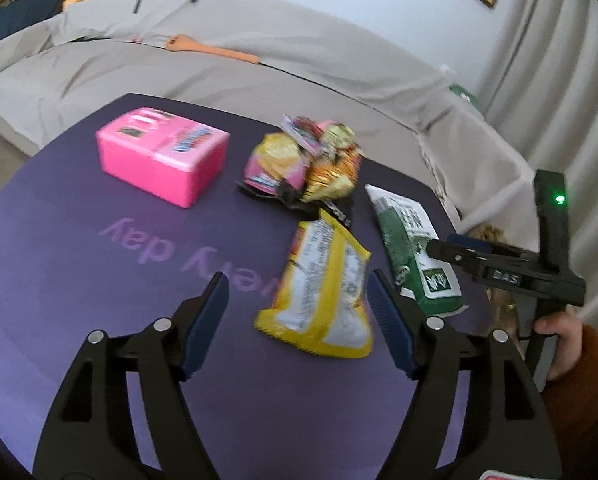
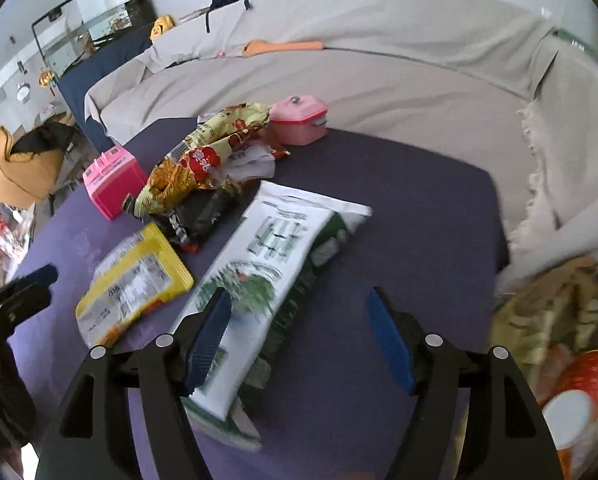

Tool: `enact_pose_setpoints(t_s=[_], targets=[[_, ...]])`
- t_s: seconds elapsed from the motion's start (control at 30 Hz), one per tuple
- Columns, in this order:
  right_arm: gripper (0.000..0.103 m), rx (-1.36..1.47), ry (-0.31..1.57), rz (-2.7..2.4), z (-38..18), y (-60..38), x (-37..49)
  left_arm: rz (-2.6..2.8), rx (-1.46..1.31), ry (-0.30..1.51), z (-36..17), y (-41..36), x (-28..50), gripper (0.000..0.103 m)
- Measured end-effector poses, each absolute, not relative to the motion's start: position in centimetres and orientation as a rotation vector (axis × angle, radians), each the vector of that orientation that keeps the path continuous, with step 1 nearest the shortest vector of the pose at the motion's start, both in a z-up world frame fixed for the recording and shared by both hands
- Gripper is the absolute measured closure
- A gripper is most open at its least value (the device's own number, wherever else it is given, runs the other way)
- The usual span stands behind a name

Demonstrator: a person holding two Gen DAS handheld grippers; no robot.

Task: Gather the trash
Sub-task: 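Grasp yellow snack bag with left tool while right tool grasps white milk package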

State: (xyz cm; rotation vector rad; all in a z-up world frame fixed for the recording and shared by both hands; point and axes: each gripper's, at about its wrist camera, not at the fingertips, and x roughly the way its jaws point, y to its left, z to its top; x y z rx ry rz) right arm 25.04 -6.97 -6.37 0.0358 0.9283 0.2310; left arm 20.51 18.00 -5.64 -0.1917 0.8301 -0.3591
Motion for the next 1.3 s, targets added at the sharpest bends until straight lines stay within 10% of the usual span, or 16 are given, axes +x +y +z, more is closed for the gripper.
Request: enact_pose_setpoints(t_s=[0.13,0.27,1.3], targets=[[0.037,0.046,0.916,0.244,-6.4,-8.1,23.2,-0.329,-0.086,0.871,-6.5,15.0,22.1,0.035],[0.037,0.100,0.925,0.255,-6.5,-9.2,22.5,-0.321,-0.061,0.934,-7.5,14.0,23.2,0.067],[0.032,0.022,1.089,0.174,-8.5,-3.9,29.4,-0.239,-0.259,0.901,-6.7,19.5,20.0,0.052]])
